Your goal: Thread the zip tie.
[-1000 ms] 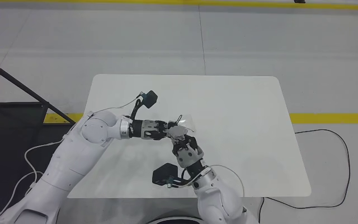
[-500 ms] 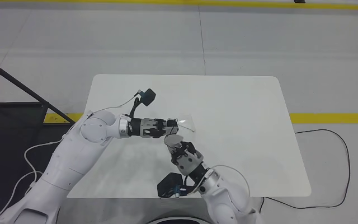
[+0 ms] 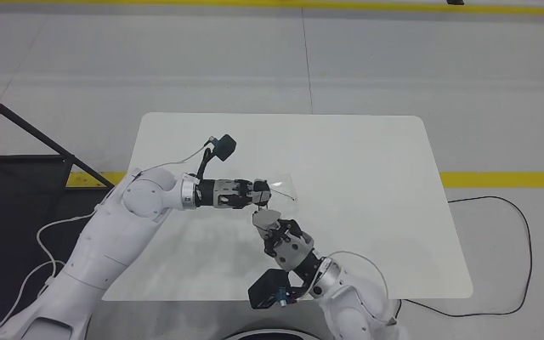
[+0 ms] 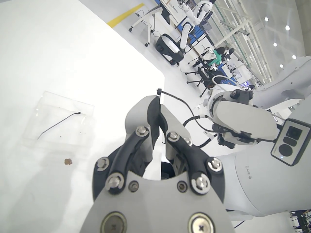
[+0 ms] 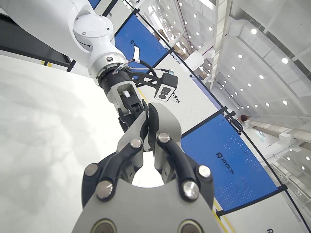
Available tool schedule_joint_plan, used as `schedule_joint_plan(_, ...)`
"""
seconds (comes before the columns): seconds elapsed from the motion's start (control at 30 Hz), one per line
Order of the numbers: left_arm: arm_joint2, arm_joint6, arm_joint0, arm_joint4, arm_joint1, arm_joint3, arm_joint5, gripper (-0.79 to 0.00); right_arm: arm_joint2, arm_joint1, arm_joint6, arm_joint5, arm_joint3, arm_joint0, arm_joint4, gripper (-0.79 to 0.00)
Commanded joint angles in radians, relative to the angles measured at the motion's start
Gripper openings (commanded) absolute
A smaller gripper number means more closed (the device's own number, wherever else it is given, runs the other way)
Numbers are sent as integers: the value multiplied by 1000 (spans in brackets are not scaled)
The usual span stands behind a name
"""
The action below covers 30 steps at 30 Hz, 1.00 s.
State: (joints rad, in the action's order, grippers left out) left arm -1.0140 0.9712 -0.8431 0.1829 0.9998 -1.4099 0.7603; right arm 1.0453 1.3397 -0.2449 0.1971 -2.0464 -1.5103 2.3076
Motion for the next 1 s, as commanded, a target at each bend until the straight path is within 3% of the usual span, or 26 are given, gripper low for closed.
schedule_joint_plan(0.0, -2, -9, -3, -18, 0, -5, 3, -785, 1, 2, 24, -31, 0, -2, -11, -785)
schedule_joint_plan(0.17, -8, -34, -14, -52, -1, -17, 14, -785, -14, 4, 53, -59, 5, 5, -17, -785)
schedule_joint_plan(0.4, -24, -99, -34, -110, -3, -38, 28, -785, -10, -2, 30, -24, 3, 10, -29, -785)
schedule_joint_plan(0.63, -49, -205, -75, -240, -4, -83, 35, -785, -16, 4, 83, -141, 2, -1, -44, -785)
schedule_joint_plan(0.97, -76, -341, -140, -430, -5, -168, -7, -785, -29, 9, 102, -230, 13, 3, -51, -785)
